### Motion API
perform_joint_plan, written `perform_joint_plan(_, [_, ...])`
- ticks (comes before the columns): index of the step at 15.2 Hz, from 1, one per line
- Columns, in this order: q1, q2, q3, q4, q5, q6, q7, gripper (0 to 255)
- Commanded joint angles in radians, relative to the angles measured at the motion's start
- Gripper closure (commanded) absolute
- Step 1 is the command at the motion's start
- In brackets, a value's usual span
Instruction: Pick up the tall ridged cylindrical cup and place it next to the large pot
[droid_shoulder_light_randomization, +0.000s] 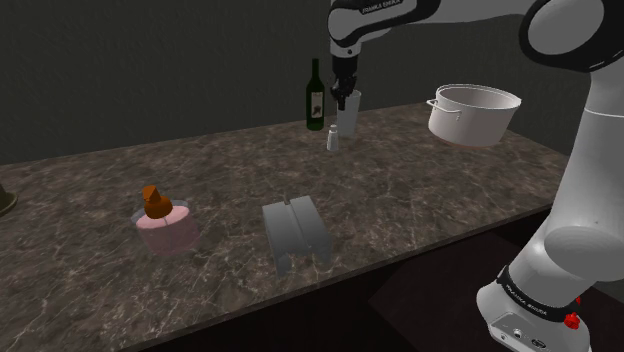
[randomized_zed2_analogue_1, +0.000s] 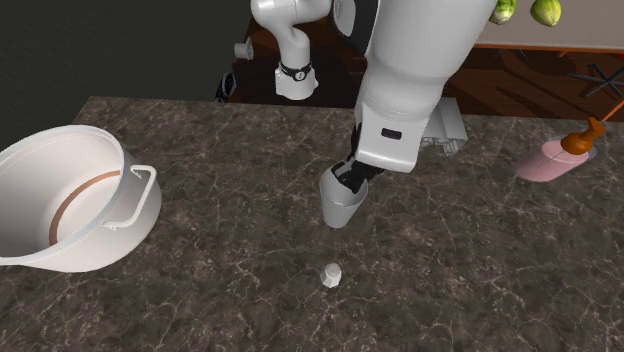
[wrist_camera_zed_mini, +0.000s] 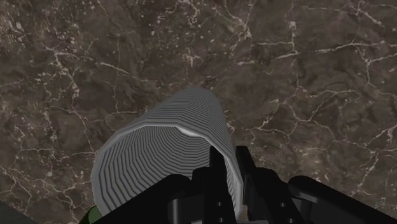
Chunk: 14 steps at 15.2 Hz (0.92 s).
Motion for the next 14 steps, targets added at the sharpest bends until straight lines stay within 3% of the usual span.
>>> perform_joint_plan(1, [0.000,-0.001,0.000,0.026,0.001,-0.027,-0.003,255])
perform_joint_plan(14, [0.001,0.021,0.000,0.232,0.004,-0.211,-0.017,255])
